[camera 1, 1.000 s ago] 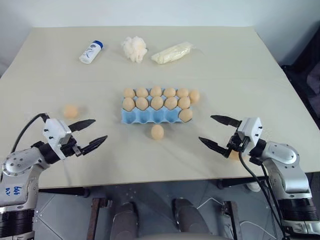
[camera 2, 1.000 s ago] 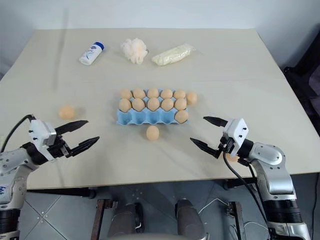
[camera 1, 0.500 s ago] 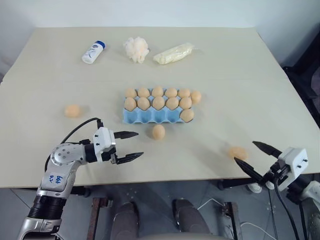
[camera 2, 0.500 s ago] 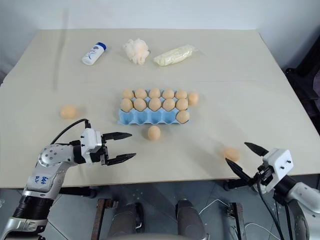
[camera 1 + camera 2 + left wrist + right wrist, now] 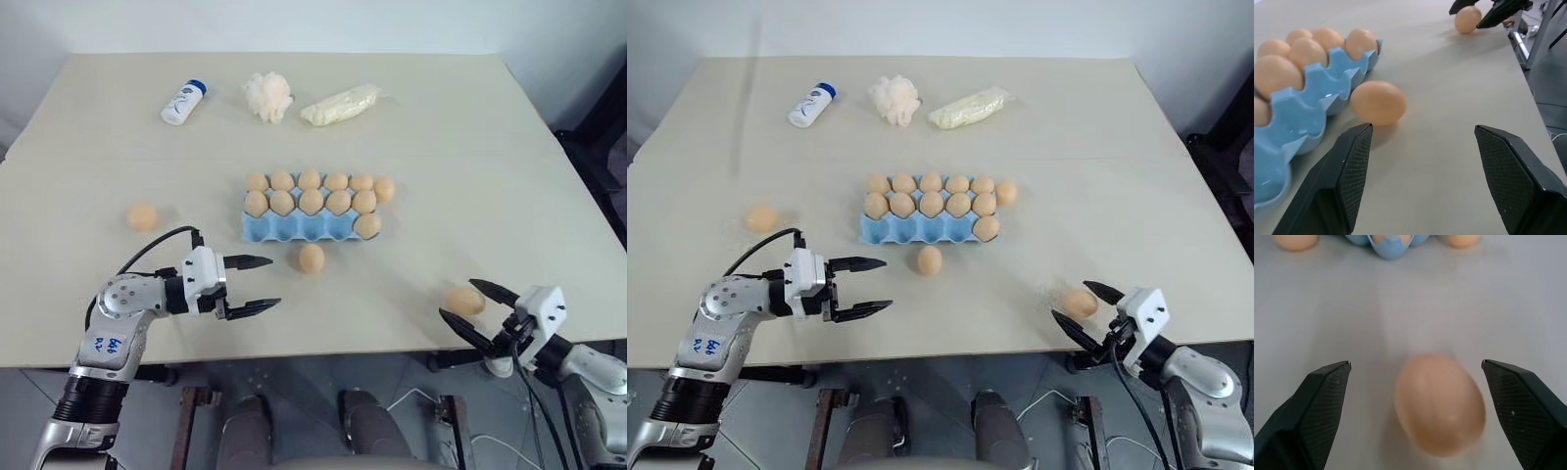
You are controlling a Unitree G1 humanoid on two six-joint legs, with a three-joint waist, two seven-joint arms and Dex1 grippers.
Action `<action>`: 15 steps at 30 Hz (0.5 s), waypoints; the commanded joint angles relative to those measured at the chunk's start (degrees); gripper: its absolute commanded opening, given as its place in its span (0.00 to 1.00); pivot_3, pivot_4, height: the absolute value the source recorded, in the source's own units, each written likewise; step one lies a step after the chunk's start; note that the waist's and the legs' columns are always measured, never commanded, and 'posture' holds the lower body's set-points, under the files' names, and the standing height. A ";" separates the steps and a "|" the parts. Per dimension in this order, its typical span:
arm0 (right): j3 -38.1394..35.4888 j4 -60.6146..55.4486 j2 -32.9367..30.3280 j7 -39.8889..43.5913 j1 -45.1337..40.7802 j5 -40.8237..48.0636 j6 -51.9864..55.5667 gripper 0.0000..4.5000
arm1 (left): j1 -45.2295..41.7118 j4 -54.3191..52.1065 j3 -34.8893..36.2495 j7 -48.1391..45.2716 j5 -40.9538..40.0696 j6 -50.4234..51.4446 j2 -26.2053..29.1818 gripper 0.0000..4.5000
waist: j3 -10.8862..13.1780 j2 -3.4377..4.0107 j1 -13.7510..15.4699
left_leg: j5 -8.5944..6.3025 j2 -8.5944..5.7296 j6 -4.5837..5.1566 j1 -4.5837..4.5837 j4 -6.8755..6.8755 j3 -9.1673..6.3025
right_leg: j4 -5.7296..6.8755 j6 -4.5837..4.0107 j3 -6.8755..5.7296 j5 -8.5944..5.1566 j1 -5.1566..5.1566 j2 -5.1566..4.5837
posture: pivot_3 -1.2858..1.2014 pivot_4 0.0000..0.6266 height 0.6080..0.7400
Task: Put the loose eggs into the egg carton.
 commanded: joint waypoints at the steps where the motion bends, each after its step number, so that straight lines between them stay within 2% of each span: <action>1: 0.52 2.54 -0.51 1.40 -2.10 -0.35 -2.49 0.79 | 1.14 -1.18 2.33 0.53 -0.68 -0.63 0.94 0.79 | 0.00 0.00 0.10 | 0.00 0.00 0.00 0.00 0.00 0.01 | 0.00 0.00 0.00 0.00 -0.01 0.00 | 0.52 0.24 1.00; 5: 1.65 3.12 -0.70 2.84 -4.97 0.04 -3.13 0.47 | 2.60 -1.83 4.38 1.72 -0.70 -0.39 1.67 0.79 | 0.00 0.02 0.04 | 0.00 0.01 0.00 -0.01 0.01 0.02 | 0.00 0.01 0.00 0.00 -0.01 0.00 | 0.52 0.24 1.00; 6: 2.33 1.92 -0.53 2.69 -6.32 0.25 -2.64 0.43 | 3.07 -1.98 5.05 2.14 -0.88 -0.18 1.74 0.79 | -0.01 0.02 0.07 | 0.00 0.01 0.00 -0.01 0.01 0.02 | 0.01 0.01 0.01 0.01 -0.02 0.00 | 0.52 0.24 1.00; 9: 5.30 -2.38 0.73 1.04 -11.47 1.27 0.58 0.43 | 4.34 -1.95 6.90 3.34 -1.25 0.27 1.89 0.79 | 0.00 0.02 -0.32 | 0.01 0.02 0.00 0.00 0.03 0.03 | 0.05 0.02 0.02 0.03 -0.03 0.00 | 0.52 0.24 1.00; 11: 8.65 -4.66 2.15 -1.66 -16.23 1.62 6.34 0.43 | 5.12 -1.81 7.88 4.14 -1.32 0.40 1.76 0.79 | 0.00 0.02 -0.81 | 0.02 0.04 0.01 0.01 0.03 0.01 | 0.09 0.00 0.00 0.06 -0.04 0.01 | 0.52 0.24 1.00; 15: 15.37 -3.15 6.29 -5.12 -26.70 -1.04 11.32 0.43 | 6.18 -2.15 8.26 5.15 -1.07 0.48 1.34 0.79 | 0.00 0.02 -1.17 | 0.06 0.04 0.02 -0.03 0.00 0.00 | 0.12 -0.02 -0.02 0.09 -0.11 0.01 | 0.52 0.24 1.00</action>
